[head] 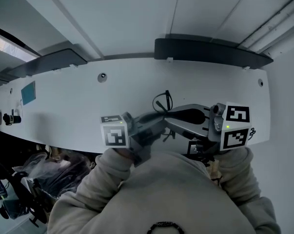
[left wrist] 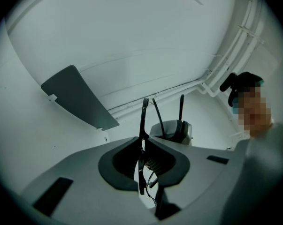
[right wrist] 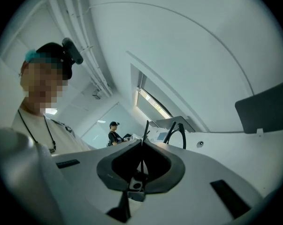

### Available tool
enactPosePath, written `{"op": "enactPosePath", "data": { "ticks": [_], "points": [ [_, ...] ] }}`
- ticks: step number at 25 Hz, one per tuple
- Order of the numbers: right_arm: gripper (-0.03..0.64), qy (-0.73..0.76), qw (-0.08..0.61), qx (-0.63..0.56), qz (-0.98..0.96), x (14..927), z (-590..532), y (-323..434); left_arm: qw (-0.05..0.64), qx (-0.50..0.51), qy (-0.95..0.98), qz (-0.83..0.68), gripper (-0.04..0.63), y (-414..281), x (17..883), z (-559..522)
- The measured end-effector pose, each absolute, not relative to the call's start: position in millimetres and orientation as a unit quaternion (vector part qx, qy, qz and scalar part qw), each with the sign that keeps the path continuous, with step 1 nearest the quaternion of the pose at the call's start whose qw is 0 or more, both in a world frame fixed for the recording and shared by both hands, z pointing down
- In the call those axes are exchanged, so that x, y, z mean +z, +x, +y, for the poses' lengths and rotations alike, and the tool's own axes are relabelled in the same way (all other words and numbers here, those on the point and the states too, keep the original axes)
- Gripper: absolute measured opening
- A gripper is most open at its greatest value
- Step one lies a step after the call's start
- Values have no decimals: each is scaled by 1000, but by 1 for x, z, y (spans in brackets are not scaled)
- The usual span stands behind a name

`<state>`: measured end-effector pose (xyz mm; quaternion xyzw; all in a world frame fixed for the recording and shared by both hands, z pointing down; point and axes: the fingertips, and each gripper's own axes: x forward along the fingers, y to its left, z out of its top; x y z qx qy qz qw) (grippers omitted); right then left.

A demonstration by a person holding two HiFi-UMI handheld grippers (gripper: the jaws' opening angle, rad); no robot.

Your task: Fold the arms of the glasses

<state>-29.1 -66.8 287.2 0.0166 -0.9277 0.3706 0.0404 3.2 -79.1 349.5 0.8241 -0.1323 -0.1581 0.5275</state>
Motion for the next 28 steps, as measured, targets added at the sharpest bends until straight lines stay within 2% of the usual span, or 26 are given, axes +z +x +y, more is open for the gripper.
{"op": "enactPosePath", "data": {
  "ticks": [7,13,16,20,24,28],
  "points": [
    [31,35,34,438,-898,299,-79,-25,514,-149,833,-144,38,2,353,-80],
    [40,50,63,379,-922,296,-75,-19,547,-169,806,-152,34,0,367,-81],
    [84,75,90,319,-941,290,-81,-11,551,-171,801,-160,32,-5,369,-83],
    [211,75,108,309,-942,300,-73,-14,532,-154,815,-169,32,-5,367,-82],
    [267,96,110,321,-936,313,-75,-20,515,-131,830,-170,32,1,364,-80],
    [282,105,141,300,-938,324,-75,-25,514,-133,831,-164,32,3,361,-79]
  ]
}}
